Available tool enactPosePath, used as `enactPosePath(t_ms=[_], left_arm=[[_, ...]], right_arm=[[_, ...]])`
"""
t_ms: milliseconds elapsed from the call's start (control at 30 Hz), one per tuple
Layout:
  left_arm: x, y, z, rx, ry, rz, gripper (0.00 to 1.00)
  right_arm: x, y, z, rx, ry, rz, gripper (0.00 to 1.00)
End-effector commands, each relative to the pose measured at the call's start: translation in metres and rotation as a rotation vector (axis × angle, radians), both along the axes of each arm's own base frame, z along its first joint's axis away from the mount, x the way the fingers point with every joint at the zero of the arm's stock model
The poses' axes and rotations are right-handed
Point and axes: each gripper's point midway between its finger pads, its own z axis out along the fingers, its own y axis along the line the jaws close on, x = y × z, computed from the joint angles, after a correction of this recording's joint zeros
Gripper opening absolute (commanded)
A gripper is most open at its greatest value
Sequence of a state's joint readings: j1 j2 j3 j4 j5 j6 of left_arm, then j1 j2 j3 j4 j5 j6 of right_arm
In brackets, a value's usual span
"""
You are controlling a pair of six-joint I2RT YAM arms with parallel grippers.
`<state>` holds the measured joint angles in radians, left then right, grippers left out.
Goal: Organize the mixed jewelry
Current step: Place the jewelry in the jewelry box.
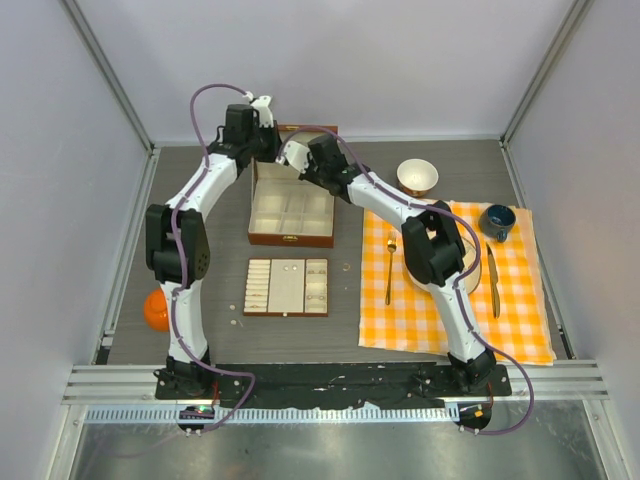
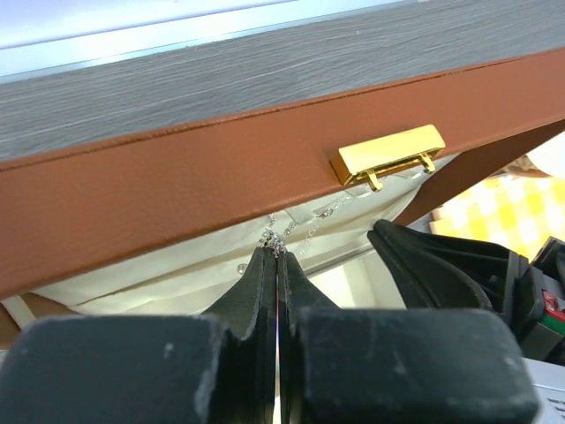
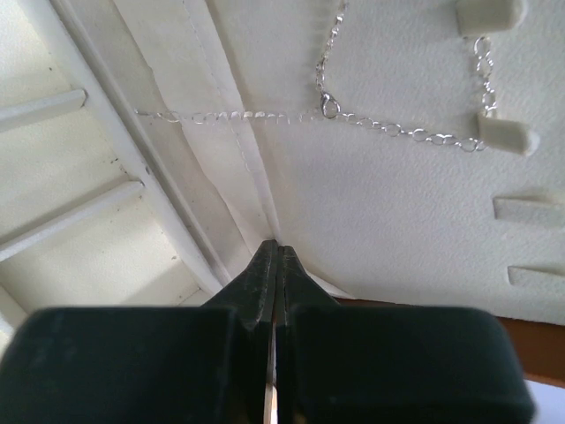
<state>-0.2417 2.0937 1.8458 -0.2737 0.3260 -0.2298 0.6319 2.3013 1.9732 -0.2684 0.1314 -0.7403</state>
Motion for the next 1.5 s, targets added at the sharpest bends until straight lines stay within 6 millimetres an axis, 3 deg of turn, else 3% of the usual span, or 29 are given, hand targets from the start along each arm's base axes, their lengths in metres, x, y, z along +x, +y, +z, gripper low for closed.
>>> enactPosePath(t_ms=[0,733,1000,1300,1467], left_arm=[[-0.021,-0.080,0.052,-0.245,-0.069,-0.189,0.00],[-0.033,-0.111,0.020,-0.311,0.018,-0.244,0.00],[-0.030,-0.114,0.019,-0.307,-0.003,-0.246,0.00],[-0.036,-0.113,-0.002,-0.270,0.015,-0.242,0.00],[-0.037,-0.111,0.001,-0.260,0.004,-0.247,0.00]], right_arm=[[-0.066,0.072,-0.027,0.007,0.142,0.262,0.01],[-0.079,0.082,-0.018,0.037,0.170,0.286,0.01],[-0.087,0.087,-0.019,0.045,0.193,0.301,0.01],[-0.094,0.089,-0.024,0.034,0.207,0.310,0.01],[-0.093,0.090,-0.020,0.037,0.200,0.309,0.01]])
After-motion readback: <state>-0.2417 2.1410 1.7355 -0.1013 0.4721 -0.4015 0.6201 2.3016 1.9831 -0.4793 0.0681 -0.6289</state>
